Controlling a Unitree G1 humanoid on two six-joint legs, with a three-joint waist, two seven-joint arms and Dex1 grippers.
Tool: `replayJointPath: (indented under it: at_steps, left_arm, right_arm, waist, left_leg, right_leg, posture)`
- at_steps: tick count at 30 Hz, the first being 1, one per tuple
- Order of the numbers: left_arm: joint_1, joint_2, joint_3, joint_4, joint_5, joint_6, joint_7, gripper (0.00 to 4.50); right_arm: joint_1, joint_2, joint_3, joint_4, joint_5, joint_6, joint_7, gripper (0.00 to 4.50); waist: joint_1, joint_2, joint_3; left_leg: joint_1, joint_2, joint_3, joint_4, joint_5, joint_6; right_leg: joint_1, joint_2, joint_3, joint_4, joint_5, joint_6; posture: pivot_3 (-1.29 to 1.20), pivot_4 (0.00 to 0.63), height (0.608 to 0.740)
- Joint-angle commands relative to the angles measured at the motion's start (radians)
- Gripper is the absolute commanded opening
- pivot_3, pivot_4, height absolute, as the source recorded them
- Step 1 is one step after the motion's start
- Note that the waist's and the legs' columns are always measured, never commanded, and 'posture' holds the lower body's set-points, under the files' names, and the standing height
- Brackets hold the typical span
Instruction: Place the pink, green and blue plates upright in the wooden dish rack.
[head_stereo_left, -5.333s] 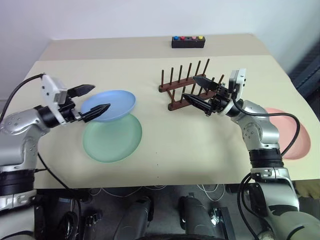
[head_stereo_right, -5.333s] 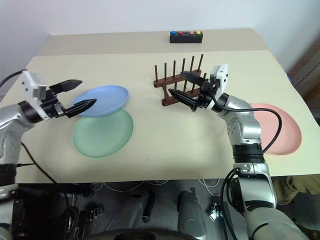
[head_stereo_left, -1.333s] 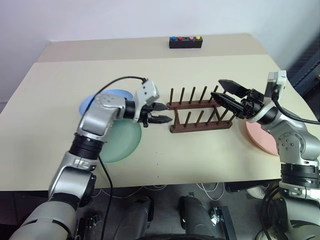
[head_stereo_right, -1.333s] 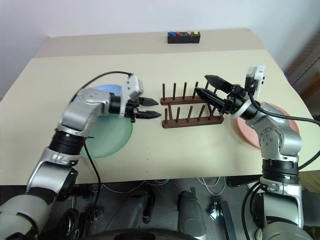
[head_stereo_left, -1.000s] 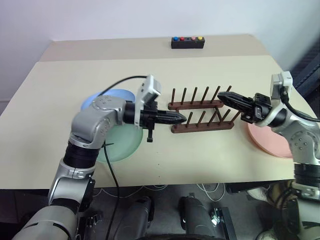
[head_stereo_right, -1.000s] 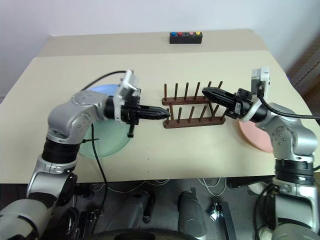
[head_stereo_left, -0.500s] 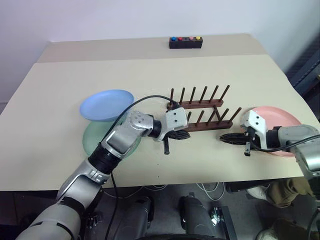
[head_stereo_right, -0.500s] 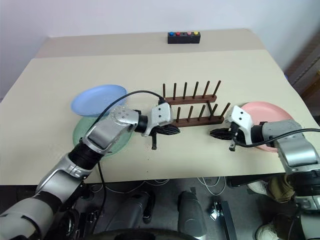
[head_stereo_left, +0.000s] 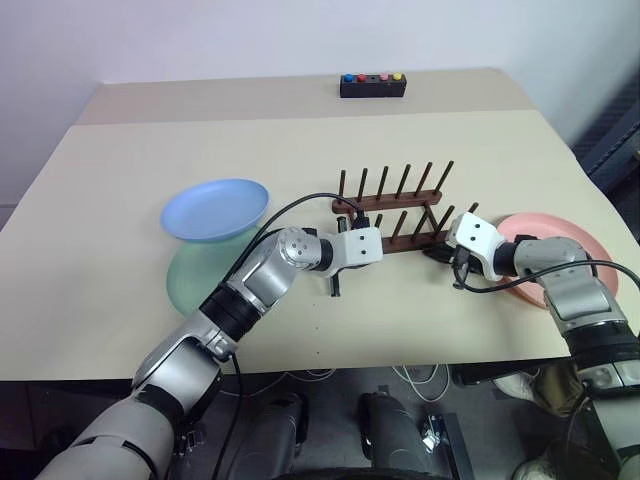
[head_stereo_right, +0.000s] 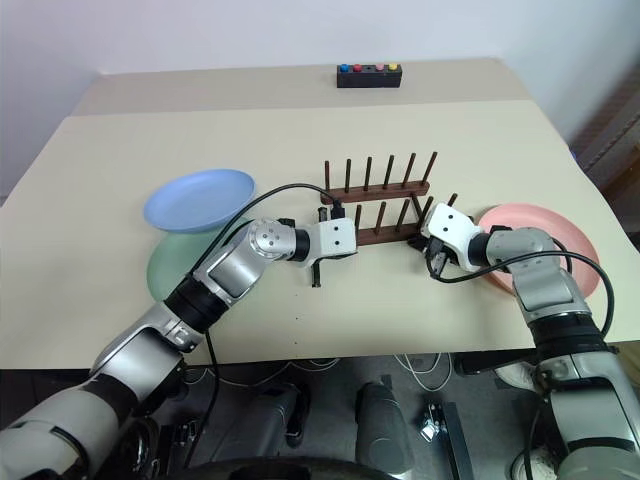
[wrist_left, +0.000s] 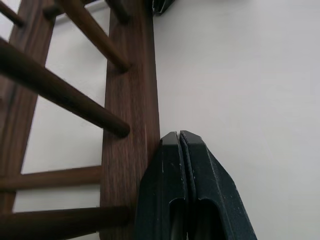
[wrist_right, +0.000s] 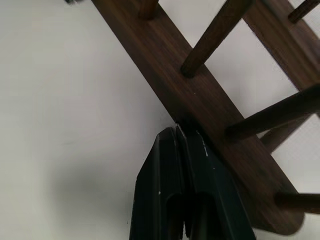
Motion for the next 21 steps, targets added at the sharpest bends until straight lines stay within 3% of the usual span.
replayJointPath:
  at_steps: [1, 11, 21]
  left_arm:
    - [-0.048, -0.013, 0.048, 0.112, 0.032, -0.054, 0.059, 0.0]
    - [-0.184, -0.001, 0.122, 0.402, 0.069, -0.197, 0.161, 0.0]
    - [-0.24, -0.013, 0.164, 0.55, 0.082, -0.272, 0.178, 0.0]
  right_arm:
    - [-0.08, 0.045, 0.001, 0.071, -0.048, -0.091, -0.077, 0.02]
    - [-0.245, 0.141, 0.039, 0.323, -0.162, -0.271, -0.227, 0.02]
    - [-0.385, 0.204, 0.074, 0.571, -0.246, -0.393, -0.329, 0.02]
  waist:
    - [-0.002, 0.0, 0.0]
    - [-0.003, 0.0, 0.0]
    - [-0.005, 0.0, 0.0]
  left_leg:
    - [0.0, 0.0, 0.0, 0.0, 0.0, 0.0]
    - [0.0, 0.0, 0.0, 0.0, 0.002, -0.004]
    - [0.0, -0.001, 0.0, 0.0, 0.003, -0.005]
  right_leg:
    - [0.0, 0.0, 0.0, 0.0, 0.0, 0.0]
    - [0.0, 0.0, 0.0, 0.001, 0.0, 0.001]
    - [-0.001, 0.0, 0.0, 0.001, 0.001, 0.001]
  posture:
    - [0.0, 0.15, 0.74]
    - [0.0, 0.15, 0.74]
    - [0.0, 0.15, 0.74]
